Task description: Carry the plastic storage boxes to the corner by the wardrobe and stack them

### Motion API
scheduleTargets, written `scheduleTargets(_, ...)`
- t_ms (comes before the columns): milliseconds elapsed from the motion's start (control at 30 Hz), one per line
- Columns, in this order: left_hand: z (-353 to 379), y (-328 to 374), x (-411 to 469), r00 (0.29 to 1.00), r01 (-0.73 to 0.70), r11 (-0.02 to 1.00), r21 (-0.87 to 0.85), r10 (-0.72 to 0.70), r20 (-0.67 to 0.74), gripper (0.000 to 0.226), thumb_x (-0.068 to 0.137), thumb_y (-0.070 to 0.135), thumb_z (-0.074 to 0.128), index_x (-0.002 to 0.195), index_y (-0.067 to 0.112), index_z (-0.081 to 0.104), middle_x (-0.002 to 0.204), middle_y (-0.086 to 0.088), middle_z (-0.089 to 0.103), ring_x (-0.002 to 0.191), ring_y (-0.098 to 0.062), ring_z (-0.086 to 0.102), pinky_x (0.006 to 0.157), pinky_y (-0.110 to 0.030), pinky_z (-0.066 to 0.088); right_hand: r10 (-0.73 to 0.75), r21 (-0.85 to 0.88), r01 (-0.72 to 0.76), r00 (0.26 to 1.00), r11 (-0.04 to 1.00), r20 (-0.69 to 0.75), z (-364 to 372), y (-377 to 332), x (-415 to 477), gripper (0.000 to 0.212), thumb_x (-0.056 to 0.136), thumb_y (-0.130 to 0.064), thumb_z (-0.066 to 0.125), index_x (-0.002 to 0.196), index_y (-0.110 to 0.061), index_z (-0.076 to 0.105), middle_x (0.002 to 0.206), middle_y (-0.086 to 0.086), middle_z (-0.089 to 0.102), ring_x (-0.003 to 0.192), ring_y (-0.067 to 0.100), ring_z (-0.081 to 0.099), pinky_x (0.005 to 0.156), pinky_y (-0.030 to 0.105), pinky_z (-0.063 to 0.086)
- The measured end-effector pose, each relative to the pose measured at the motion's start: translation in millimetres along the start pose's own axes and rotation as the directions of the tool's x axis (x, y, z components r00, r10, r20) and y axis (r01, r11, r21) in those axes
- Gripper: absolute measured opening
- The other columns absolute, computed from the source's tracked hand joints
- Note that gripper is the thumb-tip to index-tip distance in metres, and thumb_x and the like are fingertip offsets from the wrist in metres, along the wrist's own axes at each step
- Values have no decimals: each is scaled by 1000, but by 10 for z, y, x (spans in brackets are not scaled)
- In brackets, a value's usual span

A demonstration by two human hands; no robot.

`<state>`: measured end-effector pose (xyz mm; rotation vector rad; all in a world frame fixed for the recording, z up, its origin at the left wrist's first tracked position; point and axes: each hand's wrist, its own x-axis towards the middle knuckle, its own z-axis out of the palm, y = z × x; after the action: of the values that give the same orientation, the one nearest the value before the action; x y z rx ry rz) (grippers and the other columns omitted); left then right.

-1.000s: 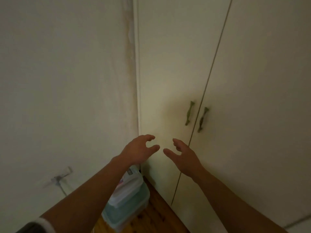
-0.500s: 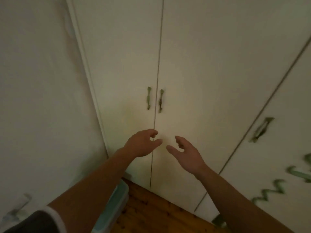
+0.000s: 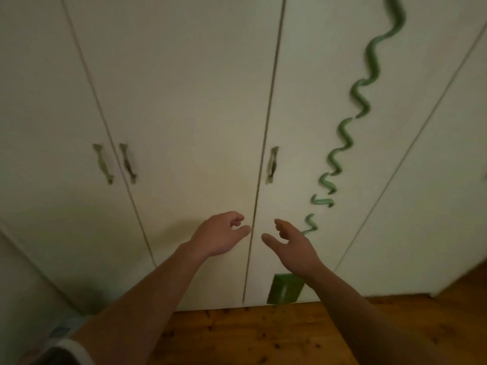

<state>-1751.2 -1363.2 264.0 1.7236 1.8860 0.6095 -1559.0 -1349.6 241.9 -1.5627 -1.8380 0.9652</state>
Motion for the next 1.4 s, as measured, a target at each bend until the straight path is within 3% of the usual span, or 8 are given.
scheduleTargets(433, 1414, 1764, 587, 939, -253, 967, 1, 245, 241, 50, 86, 54, 57, 129, 30, 57, 128, 9, 62, 113, -9, 58, 98, -35, 46, 210, 51, -204, 947, 978, -245, -1597, 1320, -309, 68, 88, -53, 59, 146, -24, 37, 147, -2, 44, 129, 14, 45, 101, 33, 38)
scheduleTargets(867, 2966, 3484, 920, 842, -403, 915, -1, 371, 391, 51, 88, 55, 56, 131, 29, 55, 129, 8, 61, 112, -10, 57, 92, -29, 44, 327, 109, -309, 862, 945, -388, -3203, 2678, -585, 68, 89, -53, 57, 147, -24, 35, 149, -2, 41, 130, 15, 44, 101, 34, 41)
scheduleTargets(1100, 3575, 4244, 970, 759, -509, 861, -9, 453, 467, 50, 88, 55, 54, 131, 29, 55, 129, 9, 61, 113, -10, 57, 94, -30, 45, 418, 197, -369, 779, 908, -467, -3805, 3187, -846, 67, 90, -53, 56, 147, -26, 34, 150, -2, 40, 132, 17, 42, 99, 34, 41)
scheduleTargets(1300, 4082, 4736, 1080, 671, -573, 818, -37, 496, 551, 51, 89, 55, 54, 133, 29, 54, 130, 9, 60, 114, -10, 57, 93, -28, 44, 507, 282, -421, 701, 862, -501, -4193, 3560, -969, 67, 89, -53, 56, 147, -27, 34, 151, -3, 39, 135, 19, 40, 104, 44, 43)
scheduleTargets(1400, 4322, 5002, 1220, 633, -608, 792, -56, 526, 568, 52, 89, 55, 54, 133, 28, 54, 130, 8, 60, 114, -11, 57, 93, -29, 45, 514, 297, -420, 665, 857, -541, -4418, 3756, -923, 66, 89, -51, 58, 146, -26, 35, 150, -4, 40, 130, 15, 43, 99, 34, 45)
